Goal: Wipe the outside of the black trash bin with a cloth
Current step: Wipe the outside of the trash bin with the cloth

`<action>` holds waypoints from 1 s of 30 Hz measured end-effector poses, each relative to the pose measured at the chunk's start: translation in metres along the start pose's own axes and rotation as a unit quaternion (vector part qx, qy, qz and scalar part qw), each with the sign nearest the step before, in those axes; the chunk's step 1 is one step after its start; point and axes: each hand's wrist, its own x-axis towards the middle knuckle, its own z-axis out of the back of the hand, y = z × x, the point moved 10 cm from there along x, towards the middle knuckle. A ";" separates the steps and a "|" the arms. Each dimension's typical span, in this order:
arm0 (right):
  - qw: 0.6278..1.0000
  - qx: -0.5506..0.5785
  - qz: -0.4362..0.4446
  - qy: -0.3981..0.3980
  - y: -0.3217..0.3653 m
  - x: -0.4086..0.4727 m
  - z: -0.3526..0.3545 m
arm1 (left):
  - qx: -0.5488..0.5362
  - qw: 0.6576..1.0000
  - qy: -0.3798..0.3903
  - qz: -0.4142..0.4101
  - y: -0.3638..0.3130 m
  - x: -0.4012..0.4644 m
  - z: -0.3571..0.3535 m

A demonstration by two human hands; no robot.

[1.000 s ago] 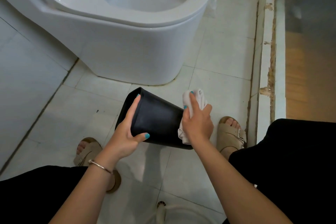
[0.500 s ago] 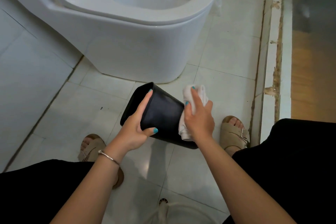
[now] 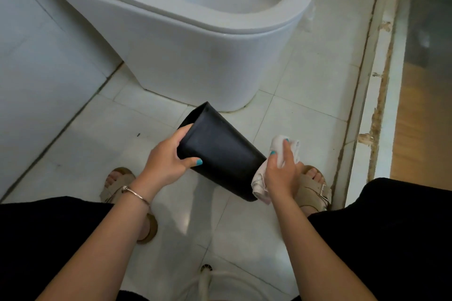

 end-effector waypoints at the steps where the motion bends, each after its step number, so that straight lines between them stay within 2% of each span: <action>1: 1.000 0.000 0.000 -0.001 0.000 -0.002 0.000 | -0.015 1.000 -0.007 -0.001 0.001 0.001 0.001; 6: 1.000 0.024 0.003 0.000 0.002 -0.009 -0.002 | -0.096 0.995 -0.001 -0.004 -0.003 0.005 0.002; 10: 1.000 0.006 0.020 0.015 0.011 -0.014 -0.002 | -0.119 0.993 -0.024 0.009 0.003 0.007 0.009; 13: 0.997 0.046 0.050 0.026 0.028 -0.021 -0.006 | -0.137 0.990 -0.024 0.004 -0.002 0.006 0.007; 17: 0.986 0.087 0.134 0.050 0.073 -0.034 -0.011 | -0.113 0.993 -0.009 -0.026 -0.016 0.005 -0.001; 22: 0.943 0.028 0.311 0.116 0.114 -0.067 -0.022 | -0.098 0.994 -0.005 -0.048 -0.024 0.007 -0.006; 30: 0.909 -0.036 0.396 0.128 0.119 -0.089 -0.024 | -0.099 0.994 -0.004 -0.045 -0.020 0.008 -0.005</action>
